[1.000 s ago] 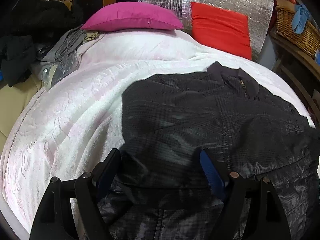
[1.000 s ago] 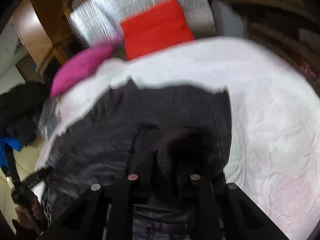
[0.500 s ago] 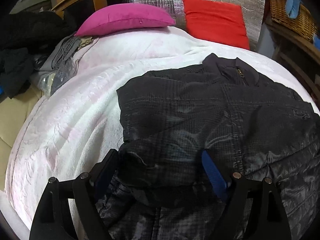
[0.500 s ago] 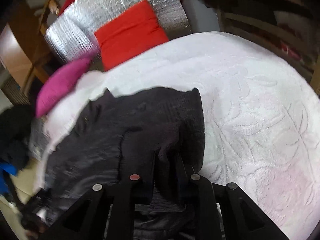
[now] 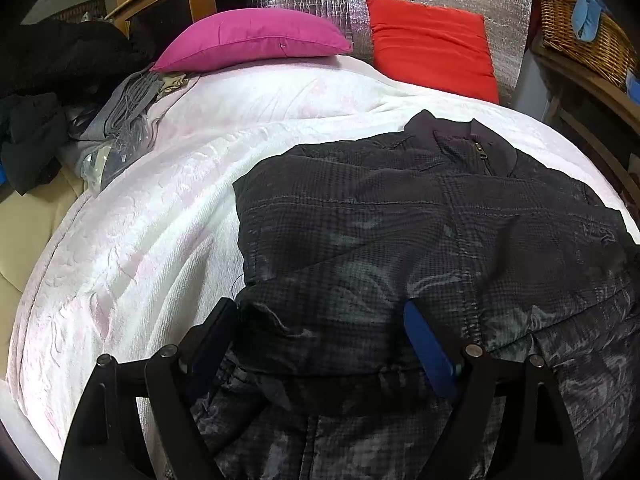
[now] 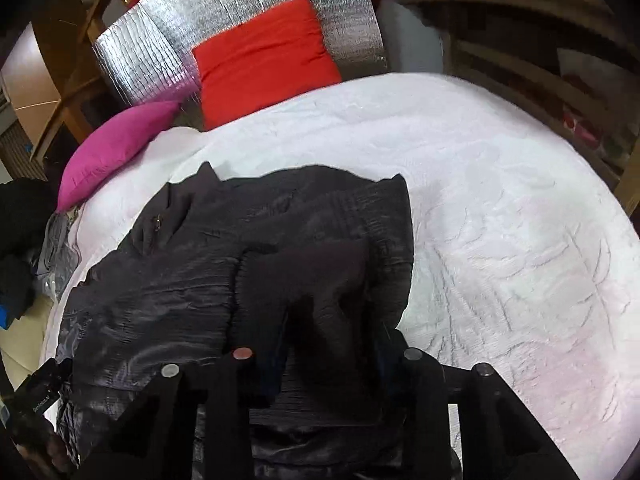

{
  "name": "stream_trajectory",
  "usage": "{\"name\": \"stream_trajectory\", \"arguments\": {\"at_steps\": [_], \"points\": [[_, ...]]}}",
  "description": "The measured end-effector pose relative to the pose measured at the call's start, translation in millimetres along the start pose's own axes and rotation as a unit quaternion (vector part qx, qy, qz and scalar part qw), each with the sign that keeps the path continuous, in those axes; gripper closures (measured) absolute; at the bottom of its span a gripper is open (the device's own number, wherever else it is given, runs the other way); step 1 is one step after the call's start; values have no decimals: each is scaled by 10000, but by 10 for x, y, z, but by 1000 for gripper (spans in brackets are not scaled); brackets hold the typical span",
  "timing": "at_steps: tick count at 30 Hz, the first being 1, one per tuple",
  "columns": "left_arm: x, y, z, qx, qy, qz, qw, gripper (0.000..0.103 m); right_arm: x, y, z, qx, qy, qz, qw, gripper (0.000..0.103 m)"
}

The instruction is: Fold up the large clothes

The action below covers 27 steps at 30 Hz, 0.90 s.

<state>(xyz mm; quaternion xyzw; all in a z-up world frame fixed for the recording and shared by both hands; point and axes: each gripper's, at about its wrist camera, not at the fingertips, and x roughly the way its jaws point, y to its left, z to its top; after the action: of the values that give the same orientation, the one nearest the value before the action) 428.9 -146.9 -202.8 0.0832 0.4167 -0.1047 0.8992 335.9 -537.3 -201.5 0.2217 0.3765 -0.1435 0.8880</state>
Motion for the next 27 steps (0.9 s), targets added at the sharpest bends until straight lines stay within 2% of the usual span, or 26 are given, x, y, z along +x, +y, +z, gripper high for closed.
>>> {"name": "stream_trajectory", "arguments": {"at_steps": [2, 5, 7, 10, 11, 18, 19, 22, 24, 27], "points": [[-6, -1, -4, 9, -8, 7, 10000, 18, -97, 0, 17, -33, -187, -36, 9998, 80], [-17, -7, -5, 18, -27, 17, 10000, 18, -259, 1, 37, -95, -543, -70, 9985, 81], [-14, -6, -7, 39, -28, 29, 10000, 18, -198, -28, 31, -65, -355, -129, 9993, 81], [-12, -15, -11, 90, -37, 57, 9999, 18, 37, -38, 2, -7, 225, -312, 9993, 79], [-14, -19, -13, 116, -46, 76, 9999, 18, 32, -35, 11, -13, 222, -307, 9993, 79], [0, -30, -14, 161, -46, 160, 9997, 16, -327, 21, 68, -18, -557, -251, 9981, 76], [-2, -30, -11, 159, -50, 162, 9997, 16, -341, 45, 68, -59, -614, -192, 9979, 70], [-66, -11, 12, 115, -172, 158, 9997, 16, -375, 96, 87, 9, -749, -18, 9972, 18], [-173, 17, 40, 45, -417, 140, 9990, 16, -471, 133, 64, -49, -1087, 211, 9938, 18], [-297, 59, 72, -48, -733, 63, 9973, 16, -484, 224, 50, -251, -1050, 378, 9934, 18]]}}
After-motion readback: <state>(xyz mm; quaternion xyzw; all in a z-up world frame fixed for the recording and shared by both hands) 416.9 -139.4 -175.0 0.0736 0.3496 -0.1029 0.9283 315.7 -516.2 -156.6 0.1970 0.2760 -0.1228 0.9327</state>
